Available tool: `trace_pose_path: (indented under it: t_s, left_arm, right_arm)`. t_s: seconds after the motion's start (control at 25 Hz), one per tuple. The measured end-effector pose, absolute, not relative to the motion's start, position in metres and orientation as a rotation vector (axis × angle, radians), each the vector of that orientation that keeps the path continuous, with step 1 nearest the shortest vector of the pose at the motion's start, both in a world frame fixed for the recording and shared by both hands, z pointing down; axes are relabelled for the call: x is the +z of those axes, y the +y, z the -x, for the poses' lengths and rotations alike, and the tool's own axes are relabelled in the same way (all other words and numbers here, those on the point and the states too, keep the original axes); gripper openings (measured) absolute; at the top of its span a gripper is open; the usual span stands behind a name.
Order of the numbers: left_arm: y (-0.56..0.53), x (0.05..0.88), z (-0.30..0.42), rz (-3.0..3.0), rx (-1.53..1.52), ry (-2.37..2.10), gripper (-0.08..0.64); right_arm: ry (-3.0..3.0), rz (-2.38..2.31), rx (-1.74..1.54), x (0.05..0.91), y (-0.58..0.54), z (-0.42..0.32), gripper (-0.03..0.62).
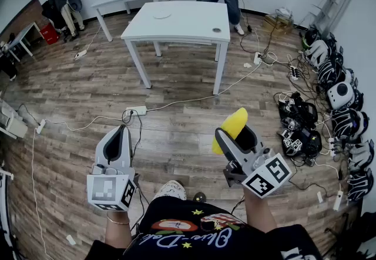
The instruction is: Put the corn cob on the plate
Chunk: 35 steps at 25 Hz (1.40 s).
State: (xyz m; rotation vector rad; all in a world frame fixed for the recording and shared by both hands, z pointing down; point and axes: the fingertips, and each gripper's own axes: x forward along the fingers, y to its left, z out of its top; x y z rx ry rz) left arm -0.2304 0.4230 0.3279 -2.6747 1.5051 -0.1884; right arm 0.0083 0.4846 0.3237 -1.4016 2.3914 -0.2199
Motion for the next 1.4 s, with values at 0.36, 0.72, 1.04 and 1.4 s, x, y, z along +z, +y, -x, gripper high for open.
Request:
trace_pose_path:
  t_s: [0.36,0.72,1.04,1.4]
  left_arm:
    - [0.337,0.344,0.212,2.628,-0.180,1.536,-0.012]
    - [0.162,0.336,0.187,2.666,-0.101,1.496,-0.012]
    - [0.024,0.340,0.177,2.722,-0.107,1.455,-0.012]
    - [-0.119,0.354,0.127,2.699,-0.142,1.500,-0.012]
  right_arm:
    - [2.405,1.440,-0.217,0.333,0.405,-0.032,0.256]
    - [2.401,1.498,-0.147,0.306,0.238,-0.057,0.256]
    - [2.365,1.528,-0.211,0.315,0.100,-0.061,0.256]
    - [2.404,1.529,-0.273,0.332,-0.064,-0.127,0.256]
